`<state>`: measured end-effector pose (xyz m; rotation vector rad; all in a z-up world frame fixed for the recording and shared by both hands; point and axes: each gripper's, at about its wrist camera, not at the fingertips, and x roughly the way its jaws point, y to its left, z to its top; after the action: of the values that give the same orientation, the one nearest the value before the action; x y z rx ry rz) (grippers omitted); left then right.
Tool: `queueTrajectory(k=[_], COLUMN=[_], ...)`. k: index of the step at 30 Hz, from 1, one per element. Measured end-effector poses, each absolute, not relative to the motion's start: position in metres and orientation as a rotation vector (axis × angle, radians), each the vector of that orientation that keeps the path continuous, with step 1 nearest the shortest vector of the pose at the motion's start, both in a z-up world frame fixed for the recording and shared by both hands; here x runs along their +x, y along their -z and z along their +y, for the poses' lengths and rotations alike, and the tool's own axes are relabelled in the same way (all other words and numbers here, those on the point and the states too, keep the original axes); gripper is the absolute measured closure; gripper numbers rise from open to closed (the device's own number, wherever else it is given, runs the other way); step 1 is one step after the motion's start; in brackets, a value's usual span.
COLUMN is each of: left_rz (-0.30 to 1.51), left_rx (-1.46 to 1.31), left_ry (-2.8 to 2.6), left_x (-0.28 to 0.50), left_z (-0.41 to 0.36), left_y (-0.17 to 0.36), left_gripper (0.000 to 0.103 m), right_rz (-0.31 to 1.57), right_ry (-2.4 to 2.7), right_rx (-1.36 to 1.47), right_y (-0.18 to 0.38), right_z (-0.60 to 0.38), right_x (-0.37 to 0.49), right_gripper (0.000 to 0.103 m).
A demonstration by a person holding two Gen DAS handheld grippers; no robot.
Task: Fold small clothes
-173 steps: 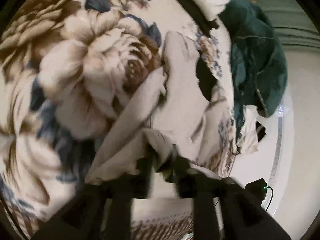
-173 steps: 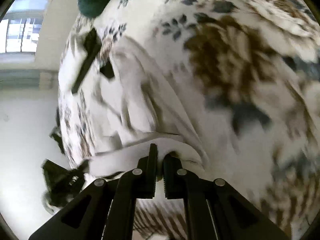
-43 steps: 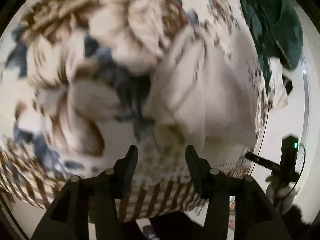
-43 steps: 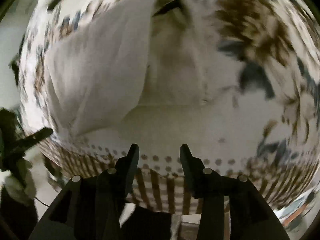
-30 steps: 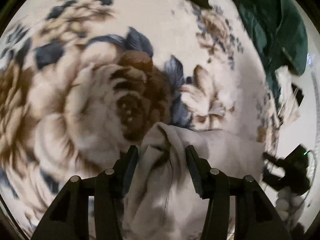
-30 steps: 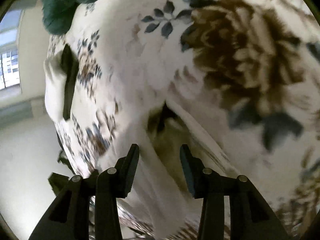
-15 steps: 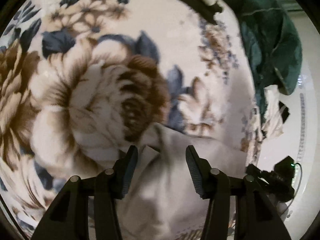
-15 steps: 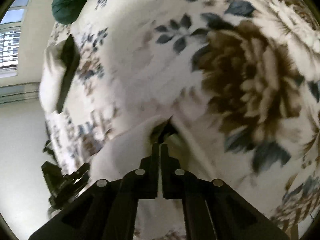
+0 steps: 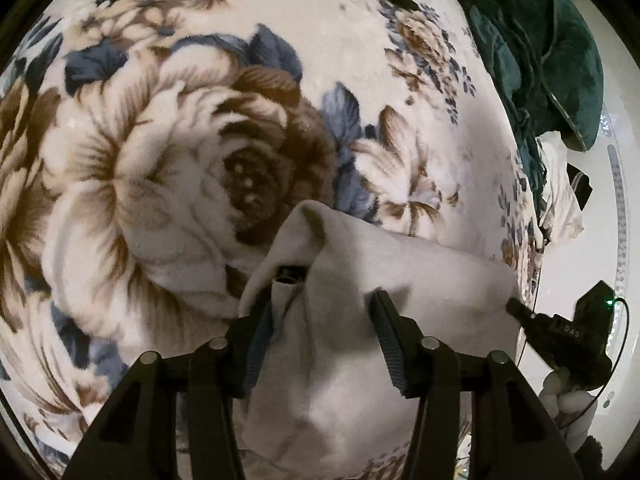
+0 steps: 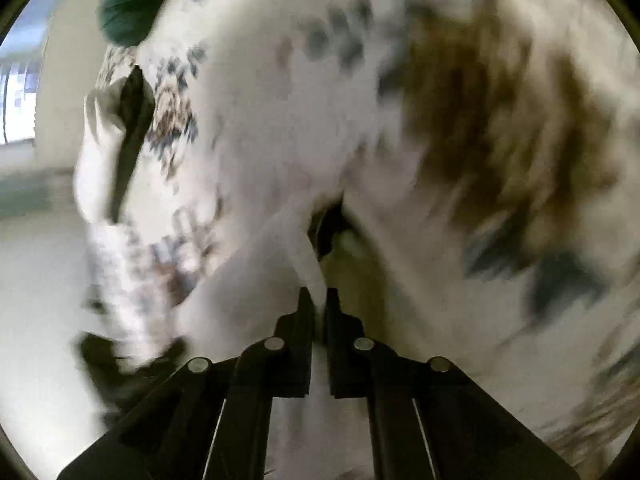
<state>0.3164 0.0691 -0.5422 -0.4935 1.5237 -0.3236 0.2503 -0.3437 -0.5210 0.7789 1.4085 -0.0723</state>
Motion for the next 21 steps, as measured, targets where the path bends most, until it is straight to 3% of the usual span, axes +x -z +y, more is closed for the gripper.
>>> queueTrajectory(k=[8, 10, 11, 12, 14, 21], left_rz=[1.476, 1.470, 1.479, 1.494, 1.533, 1.500], left_rx=[-0.549, -0.608, -0.654, -0.693, -0.781, -0.906], left_ry=[0.310, 0.296, 0.301, 0.303, 0.312, 0.413], left_x=[0.309, 0.304, 0.302, 0.300, 0.296, 0.301], left_z=[0.088, 0.099, 0.103, 0.106, 0.109, 0.098], left_y=[0.524, 0.527, 0.535, 0.543, 0.565, 0.583], left_gripper=[0.054, 0.038, 0.030, 0.030, 0.030, 0.028], right_rz=[1.500, 1.498, 1.481, 1.467, 1.490, 1.588], right_ry=[-0.023, -0.030, -0.010, -0.003, -0.044, -0.257], right_rx=[0.747, 0.769, 0.760, 0.754, 0.789, 0.975], right_y=[0.520, 0.516, 0.513, 0.512, 0.527, 0.596], right_z=[-0.342, -0.355, -0.362, -0.365, -0.373, -0.361], right_x=[0.266, 0.264, 0.263, 0.261, 0.259, 0.265], right_gripper=[0.093, 0.069, 0.042, 0.023, 0.012, 0.010])
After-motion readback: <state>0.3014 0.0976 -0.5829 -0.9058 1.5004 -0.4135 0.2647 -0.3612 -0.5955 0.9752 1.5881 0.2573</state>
